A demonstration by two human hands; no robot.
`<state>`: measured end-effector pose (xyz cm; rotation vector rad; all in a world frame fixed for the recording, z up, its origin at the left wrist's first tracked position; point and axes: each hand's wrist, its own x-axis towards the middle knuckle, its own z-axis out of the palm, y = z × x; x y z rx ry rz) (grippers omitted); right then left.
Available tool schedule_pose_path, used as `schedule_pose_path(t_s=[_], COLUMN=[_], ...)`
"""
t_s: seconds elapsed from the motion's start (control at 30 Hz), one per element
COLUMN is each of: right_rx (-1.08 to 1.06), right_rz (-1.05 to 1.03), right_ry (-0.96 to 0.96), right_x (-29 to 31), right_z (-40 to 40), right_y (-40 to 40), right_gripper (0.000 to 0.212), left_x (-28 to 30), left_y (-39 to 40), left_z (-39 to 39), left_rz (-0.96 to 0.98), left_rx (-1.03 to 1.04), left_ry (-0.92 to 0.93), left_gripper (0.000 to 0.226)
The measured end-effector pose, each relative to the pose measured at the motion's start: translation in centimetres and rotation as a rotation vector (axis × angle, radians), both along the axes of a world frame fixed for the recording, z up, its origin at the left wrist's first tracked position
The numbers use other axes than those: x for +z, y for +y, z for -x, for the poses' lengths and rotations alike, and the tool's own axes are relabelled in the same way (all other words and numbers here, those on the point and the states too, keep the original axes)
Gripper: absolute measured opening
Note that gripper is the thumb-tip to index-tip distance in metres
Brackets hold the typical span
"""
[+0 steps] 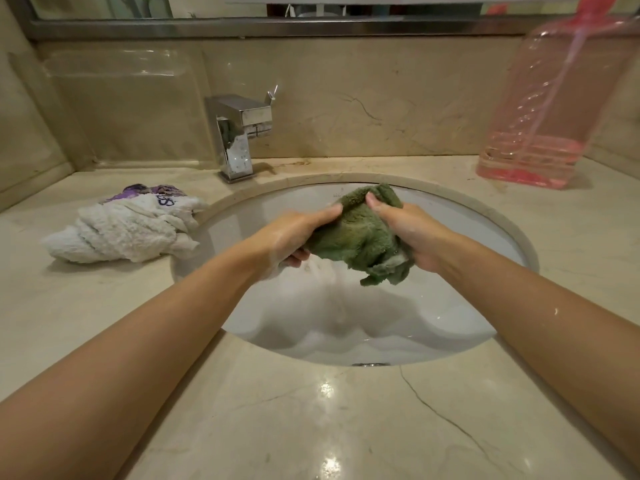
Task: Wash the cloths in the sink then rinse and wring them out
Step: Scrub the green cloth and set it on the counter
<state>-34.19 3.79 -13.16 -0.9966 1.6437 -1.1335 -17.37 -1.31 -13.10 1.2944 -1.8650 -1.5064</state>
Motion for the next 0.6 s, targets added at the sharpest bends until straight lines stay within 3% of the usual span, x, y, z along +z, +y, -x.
schedule_pose_path(t_s=[0.07,0.17,0.27,0.37,0.43,0.5,0.6], right_rx=[0.040,0.102,0.047,-0.064,-0.136,-0.186,-0.253], right_rz=[-0.053,-0.036,0.142,0.363,0.538,0.616,0.502], right_ry=[0.000,-0.041,0.098,0.161,0.339,0.537,0.731], right_x=[-0.1,0.1,0.3,0.4,0.6,0.7,1.0], right_z=[-0.1,-0.6,-2.2,-4.7,-6.2,-6.8,-5.7], right_y=[0.1,0.3,0.7,1.4,2.0,1.8,0.0], right_gripper=[0.052,0.052,0.040,0.050,0.050,0.047,0.048], left_x=[0.0,0.5,0.9,1.0,0.9,0.7,0.8], left_y=[0.1,0.7,1.3,1.8,2.4,3.3,4.3], left_z=[0.1,0.3,0.7,1.3,1.8,2.3,3.2], left_rz=[0.107,0.081,-0.047,-0.123,-0.146,-0.297,-0.566], left_rx=[0.063,0.133,0.165,0.285,0.332,0.326,0.293], left_ry=[0.046,0.228,0.380,0.537,0.536,0.593,0.666], left_gripper=[0.034,0.026,0.036,0.045,0.038,0.036,0.040])
